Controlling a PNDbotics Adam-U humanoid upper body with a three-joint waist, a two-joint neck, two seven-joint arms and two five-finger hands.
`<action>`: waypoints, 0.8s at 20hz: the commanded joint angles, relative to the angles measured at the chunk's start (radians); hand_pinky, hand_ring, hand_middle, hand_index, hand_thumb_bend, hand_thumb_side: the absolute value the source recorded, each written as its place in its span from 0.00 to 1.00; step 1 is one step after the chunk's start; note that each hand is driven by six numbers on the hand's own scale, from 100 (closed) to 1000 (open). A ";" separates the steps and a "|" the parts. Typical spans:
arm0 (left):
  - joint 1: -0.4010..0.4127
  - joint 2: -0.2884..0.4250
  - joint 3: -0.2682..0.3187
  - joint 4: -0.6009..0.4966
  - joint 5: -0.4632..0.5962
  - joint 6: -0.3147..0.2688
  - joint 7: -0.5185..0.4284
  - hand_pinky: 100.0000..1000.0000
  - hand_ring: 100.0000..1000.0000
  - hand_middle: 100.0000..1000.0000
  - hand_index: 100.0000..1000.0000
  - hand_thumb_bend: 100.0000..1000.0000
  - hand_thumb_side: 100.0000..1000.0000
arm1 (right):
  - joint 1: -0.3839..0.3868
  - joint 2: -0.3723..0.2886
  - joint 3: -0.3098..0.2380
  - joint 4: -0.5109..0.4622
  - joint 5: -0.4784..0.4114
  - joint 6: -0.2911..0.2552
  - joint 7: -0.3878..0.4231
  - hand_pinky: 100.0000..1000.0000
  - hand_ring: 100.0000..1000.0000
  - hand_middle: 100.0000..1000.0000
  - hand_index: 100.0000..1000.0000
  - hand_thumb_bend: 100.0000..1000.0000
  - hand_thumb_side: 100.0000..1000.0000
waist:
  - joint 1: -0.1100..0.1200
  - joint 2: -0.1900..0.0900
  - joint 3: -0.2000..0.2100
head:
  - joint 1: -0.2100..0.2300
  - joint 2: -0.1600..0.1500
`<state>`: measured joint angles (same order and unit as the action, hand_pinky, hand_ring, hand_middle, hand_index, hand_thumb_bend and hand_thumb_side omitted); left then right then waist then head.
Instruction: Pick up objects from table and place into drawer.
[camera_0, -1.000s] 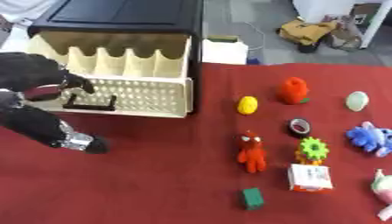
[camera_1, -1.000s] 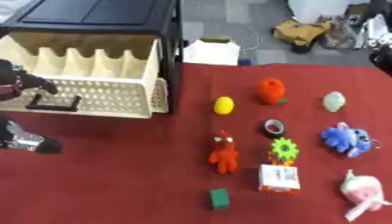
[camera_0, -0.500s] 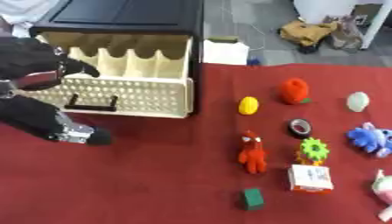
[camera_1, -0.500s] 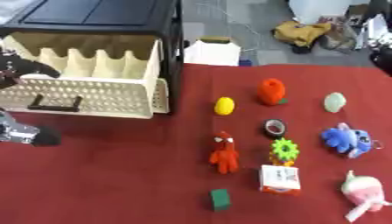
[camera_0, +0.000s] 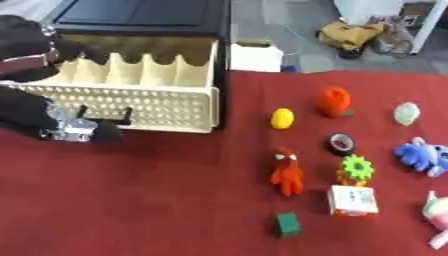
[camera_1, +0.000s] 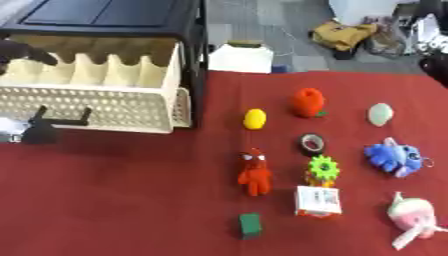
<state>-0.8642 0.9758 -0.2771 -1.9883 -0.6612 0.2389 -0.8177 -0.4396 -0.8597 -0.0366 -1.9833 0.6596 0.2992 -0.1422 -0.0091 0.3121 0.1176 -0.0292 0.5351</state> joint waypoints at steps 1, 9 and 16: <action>-0.019 0.024 0.034 -0.012 0.012 0.005 0.024 0.00 0.00 0.00 0.93 0.72 1.00 | -0.007 -0.041 -0.014 -0.017 0.005 0.001 -0.006 0.68 0.76 0.74 0.80 0.00 1.00 | 0.000 -0.024 0.002 | -0.005 0.000; -0.041 -0.004 0.099 -0.012 0.020 0.070 0.120 0.00 0.00 0.00 0.91 0.66 1.00 | -0.005 -0.040 -0.016 -0.017 0.003 0.005 -0.012 0.67 0.76 0.74 0.80 0.00 1.00 | -0.003 -0.024 0.004 | -0.036 0.001; -0.028 -0.035 0.115 -0.012 0.116 0.187 0.482 0.00 0.00 0.00 0.89 0.63 1.00 | -0.013 -0.040 -0.012 -0.017 -0.001 0.008 -0.012 0.67 0.76 0.75 0.80 0.00 1.00 | -0.005 -0.023 0.002 | -0.054 0.010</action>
<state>-0.8824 0.9234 -0.1694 -1.9887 -0.5660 0.4098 -0.4002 -0.4401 -0.8597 -0.0371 -1.9833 0.6593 0.3062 -0.1522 -0.0151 0.3120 0.1208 -0.0801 0.5395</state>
